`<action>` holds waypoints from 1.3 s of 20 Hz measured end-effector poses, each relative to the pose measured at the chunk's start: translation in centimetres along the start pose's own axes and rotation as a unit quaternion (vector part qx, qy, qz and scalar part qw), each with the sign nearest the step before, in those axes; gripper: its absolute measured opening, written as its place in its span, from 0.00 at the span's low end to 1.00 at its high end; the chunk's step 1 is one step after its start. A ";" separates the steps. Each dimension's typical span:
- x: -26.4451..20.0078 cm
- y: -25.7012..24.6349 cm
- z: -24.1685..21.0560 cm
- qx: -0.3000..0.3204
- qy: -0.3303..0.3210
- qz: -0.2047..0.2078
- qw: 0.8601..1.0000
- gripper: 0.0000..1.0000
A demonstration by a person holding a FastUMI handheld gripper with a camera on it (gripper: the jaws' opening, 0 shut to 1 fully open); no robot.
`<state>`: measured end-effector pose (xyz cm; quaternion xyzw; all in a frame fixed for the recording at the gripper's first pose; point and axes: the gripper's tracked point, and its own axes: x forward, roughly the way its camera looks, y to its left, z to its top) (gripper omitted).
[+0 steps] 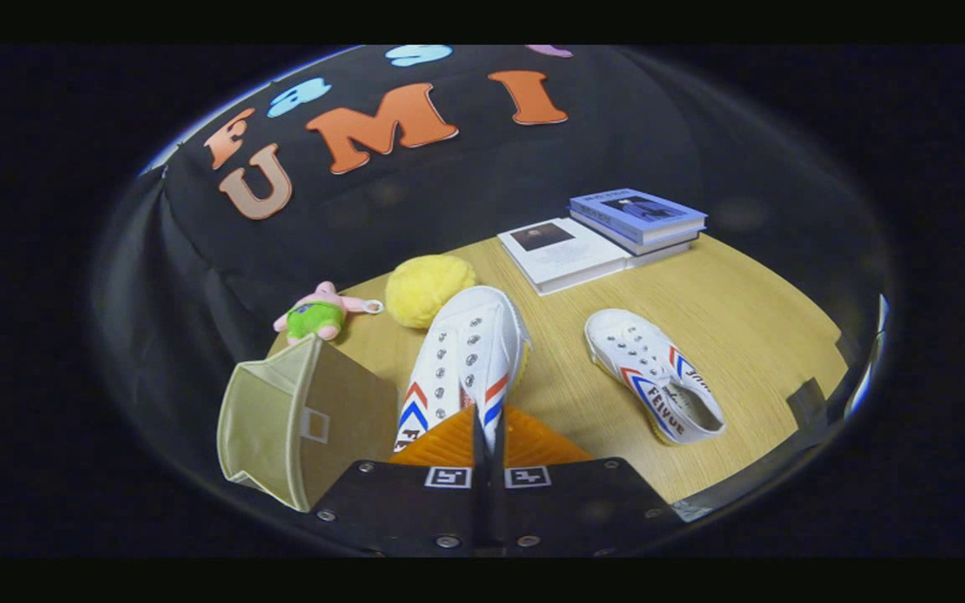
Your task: Open the storage box then place both shoes into the box .Put the left shoe in first, then the right shoe, with the right side of both shoes facing outward in a uniform manner.
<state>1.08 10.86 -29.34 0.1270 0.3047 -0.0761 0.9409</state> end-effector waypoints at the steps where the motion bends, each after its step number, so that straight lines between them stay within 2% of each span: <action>1: -0.6 1.0 0.7 -0.004 -0.007 0.007 1.000 0.00; 7: -2.3 8.5 3.5 -0.018 -0.032 0.063 0.997 0.00; 12: -1.9 15.1 1.6 -0.034 -0.008 0.106 0.994 0.00; 20: 0.2 22.4 -3.1 -0.077 0.015 0.139 0.987 0.00; 26: 1.6 23.5 -5.2 -0.100 0.027 0.141 0.985 0.00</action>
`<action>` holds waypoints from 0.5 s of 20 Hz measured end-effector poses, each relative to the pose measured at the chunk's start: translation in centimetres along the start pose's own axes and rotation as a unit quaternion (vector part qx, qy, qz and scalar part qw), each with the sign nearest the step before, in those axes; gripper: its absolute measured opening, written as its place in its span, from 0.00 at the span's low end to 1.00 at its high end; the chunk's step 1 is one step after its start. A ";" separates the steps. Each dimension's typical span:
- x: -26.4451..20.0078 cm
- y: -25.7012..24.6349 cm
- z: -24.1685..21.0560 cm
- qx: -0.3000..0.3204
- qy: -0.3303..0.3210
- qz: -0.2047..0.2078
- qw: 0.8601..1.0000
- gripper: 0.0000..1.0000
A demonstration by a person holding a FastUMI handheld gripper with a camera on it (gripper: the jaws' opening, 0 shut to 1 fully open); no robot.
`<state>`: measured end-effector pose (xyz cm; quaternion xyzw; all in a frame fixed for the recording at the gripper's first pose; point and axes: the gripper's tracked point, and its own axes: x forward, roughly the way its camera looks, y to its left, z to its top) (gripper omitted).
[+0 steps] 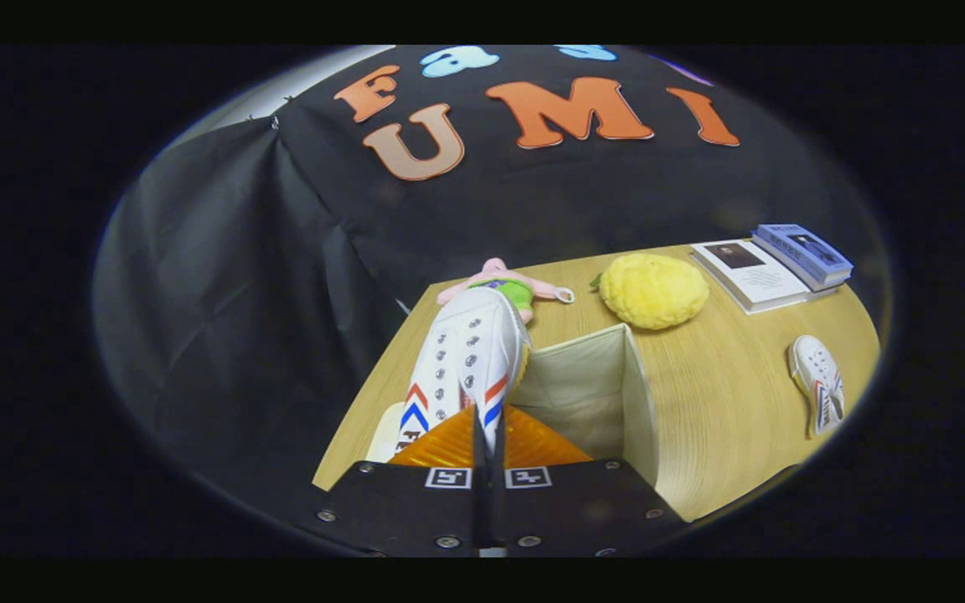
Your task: Open the storage box then place both shoes into the box .Put the left shoe in first, then the right shoe, with the right side of both shoes facing outward in a uniform manner.
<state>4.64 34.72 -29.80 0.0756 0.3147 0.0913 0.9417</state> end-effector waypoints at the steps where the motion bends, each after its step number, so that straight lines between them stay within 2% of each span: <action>1: 0.1 0.1 -0.3 -0.005 0.003 -0.002 1.000 0.00; 10: -1.5 0.4 -2.7 -0.009 0.013 -0.009 1.000 0.00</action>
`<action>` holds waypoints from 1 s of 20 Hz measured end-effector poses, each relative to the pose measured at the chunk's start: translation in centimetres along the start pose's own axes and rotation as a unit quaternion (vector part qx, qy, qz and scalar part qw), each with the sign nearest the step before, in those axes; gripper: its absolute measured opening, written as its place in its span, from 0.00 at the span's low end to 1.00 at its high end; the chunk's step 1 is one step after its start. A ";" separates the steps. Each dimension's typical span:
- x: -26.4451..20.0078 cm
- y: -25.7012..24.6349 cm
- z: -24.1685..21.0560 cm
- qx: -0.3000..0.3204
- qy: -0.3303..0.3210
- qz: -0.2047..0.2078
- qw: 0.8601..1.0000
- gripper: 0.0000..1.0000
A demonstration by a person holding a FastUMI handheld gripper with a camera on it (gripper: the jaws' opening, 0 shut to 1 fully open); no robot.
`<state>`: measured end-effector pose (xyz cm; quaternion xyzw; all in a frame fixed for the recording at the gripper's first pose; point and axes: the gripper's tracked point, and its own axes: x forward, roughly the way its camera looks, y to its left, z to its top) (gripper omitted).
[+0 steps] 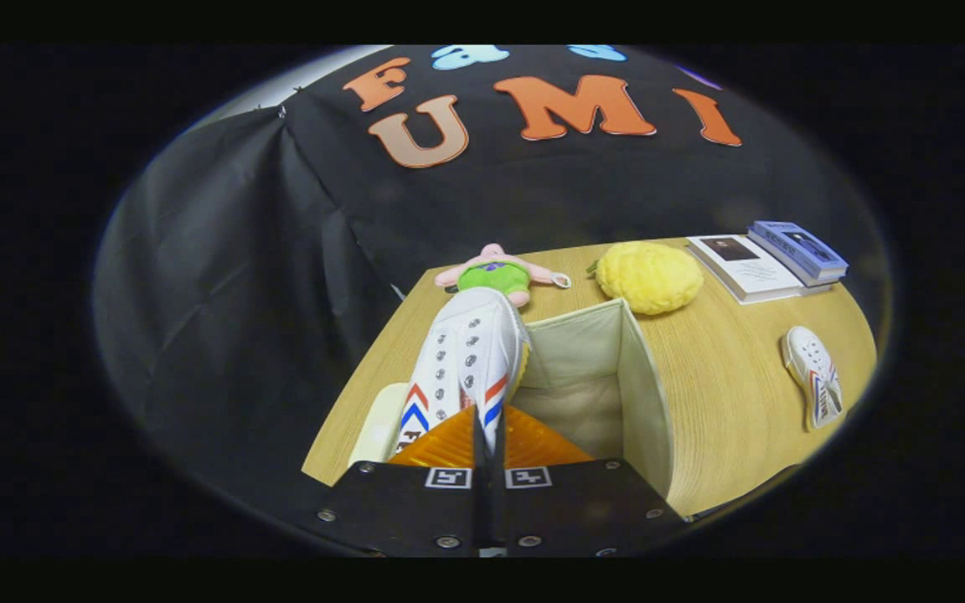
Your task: Open the storage box then place both shoes into the box .Put the left shoe in first, then the right shoe, with the right side of both shoes facing outward in a uniform manner.
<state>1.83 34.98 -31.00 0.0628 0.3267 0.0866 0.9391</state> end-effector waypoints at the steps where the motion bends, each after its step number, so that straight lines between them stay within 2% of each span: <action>1: -0.1 0.2 -0.5 0.005 0.004 0.003 1.000 0.00; 9: 0.3 0.4 -2.2 0.006 0.028 0.004 1.000 0.03; 18: -0.6 -0.7 0.0 0.011 0.003 0.008 1.000 0.99; 20: -1.1 -1.9 1.0 0.007 -0.009 -0.001 1.000 0.99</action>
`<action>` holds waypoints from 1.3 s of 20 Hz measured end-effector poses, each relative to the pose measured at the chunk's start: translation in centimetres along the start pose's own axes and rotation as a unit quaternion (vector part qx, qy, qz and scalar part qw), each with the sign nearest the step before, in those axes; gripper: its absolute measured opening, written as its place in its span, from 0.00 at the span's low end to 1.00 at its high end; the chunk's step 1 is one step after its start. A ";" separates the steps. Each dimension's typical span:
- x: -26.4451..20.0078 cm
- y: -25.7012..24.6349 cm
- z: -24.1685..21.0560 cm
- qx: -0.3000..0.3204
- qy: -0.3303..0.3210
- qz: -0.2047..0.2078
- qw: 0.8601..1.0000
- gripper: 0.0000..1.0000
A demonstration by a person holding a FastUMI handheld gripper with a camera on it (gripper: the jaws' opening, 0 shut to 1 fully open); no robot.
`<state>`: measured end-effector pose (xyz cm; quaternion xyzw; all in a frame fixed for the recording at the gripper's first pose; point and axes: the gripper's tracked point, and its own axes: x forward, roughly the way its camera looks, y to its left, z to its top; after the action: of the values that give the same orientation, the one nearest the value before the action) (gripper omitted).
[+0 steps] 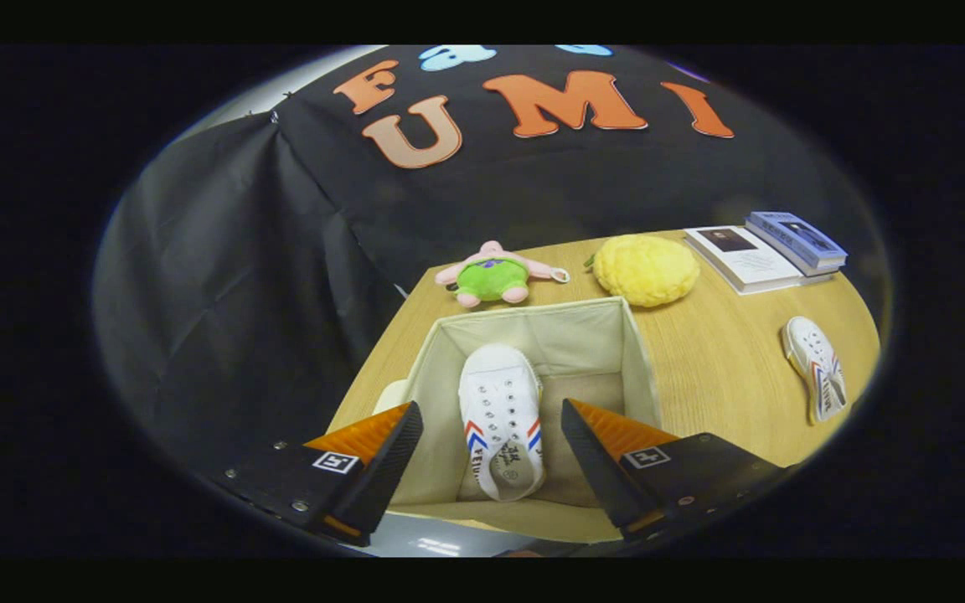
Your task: Open the storage box then place both shoes into the box .Put the left shoe in first, then the right shoe, with the right side of both shoes facing outward in a uniform manner.
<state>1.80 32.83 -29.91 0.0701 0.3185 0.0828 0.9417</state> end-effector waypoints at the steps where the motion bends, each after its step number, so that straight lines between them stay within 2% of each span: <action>1: -0.2 -0.6 0.6 -0.002 -0.007 -0.004 1.000 0.99; 6: -1.7 -4.8 3.1 -0.001 -0.042 -0.026 0.999 0.98; 15: -5.0 -17.2 4.9 -0.007 -0.066 -0.113 0.991 0.98; 23: -7.4 -29.0 4.7 -0.007 -0.070 -0.200 0.977 0.99; 26: -7.9 -32.8 4.4 0.011 -0.073 -0.221 0.973 0.99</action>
<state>1.95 -1.08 -27.92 0.0140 0.2576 -0.1357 0.9566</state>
